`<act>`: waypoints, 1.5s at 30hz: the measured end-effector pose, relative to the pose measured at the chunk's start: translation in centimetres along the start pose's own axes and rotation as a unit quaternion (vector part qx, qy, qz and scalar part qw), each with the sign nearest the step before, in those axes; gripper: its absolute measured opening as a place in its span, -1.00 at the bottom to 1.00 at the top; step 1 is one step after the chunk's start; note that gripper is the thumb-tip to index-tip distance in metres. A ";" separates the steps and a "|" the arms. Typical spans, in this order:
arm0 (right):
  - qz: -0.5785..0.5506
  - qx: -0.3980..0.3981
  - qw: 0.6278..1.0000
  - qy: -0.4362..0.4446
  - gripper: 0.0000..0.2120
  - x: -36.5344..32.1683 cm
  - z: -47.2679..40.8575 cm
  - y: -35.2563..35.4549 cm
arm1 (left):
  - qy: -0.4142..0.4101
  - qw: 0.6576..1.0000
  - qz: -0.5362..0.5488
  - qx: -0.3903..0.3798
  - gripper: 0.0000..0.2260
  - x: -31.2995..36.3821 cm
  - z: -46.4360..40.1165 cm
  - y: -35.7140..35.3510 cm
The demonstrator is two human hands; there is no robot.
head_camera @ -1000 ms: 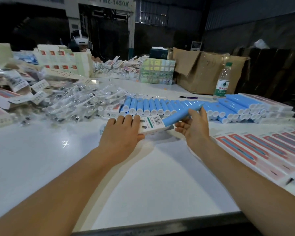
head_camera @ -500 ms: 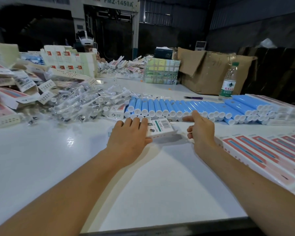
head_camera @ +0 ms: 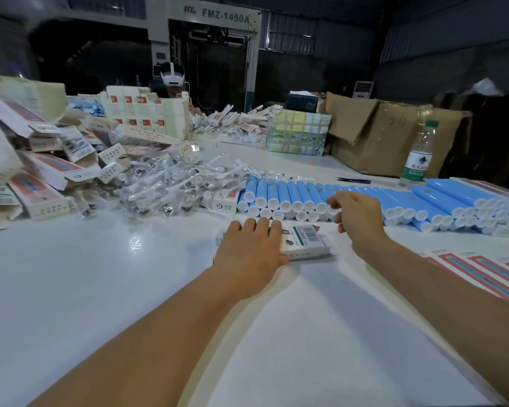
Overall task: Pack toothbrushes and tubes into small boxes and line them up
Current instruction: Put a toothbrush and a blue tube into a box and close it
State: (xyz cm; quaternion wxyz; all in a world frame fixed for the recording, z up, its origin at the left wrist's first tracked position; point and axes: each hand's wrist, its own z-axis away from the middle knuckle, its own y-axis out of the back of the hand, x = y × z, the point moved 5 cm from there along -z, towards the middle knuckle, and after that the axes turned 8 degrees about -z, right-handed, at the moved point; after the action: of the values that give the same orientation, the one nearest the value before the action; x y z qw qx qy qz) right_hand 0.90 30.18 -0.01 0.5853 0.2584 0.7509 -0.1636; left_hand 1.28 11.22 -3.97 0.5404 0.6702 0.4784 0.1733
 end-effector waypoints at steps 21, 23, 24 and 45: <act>0.590 -0.324 0.624 0.397 -0.84 -2.8 -5.3 -25.5 | -0.038 0.999 0.007 0.013 -0.55 0.1 -0.9 -0.1; 0.565 -0.315 0.654 0.392 -0.90 -3.1 -5.3 -25.6 | -0.037 0.999 0.006 0.006 -0.54 -0.1 -1.0 -0.3; 0.541 -0.312 0.676 0.391 -0.87 -3.3 -5.3 -25.5 | -0.035 0.999 0.008 0.002 -0.54 -0.2 -1.0 -0.3; -0.320 0.133 0.930 -0.121 -0.89 2.4 0.9 4.1 | 0.020 0.996 0.063 0.052 -0.43 -0.3 -0.8 0.9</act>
State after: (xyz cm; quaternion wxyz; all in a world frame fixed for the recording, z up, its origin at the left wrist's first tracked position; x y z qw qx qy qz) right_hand 3.56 33.51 -2.29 0.5488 0.0581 0.6887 -0.4703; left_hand 0.98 11.42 -2.78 0.4829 0.7229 0.4541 0.1951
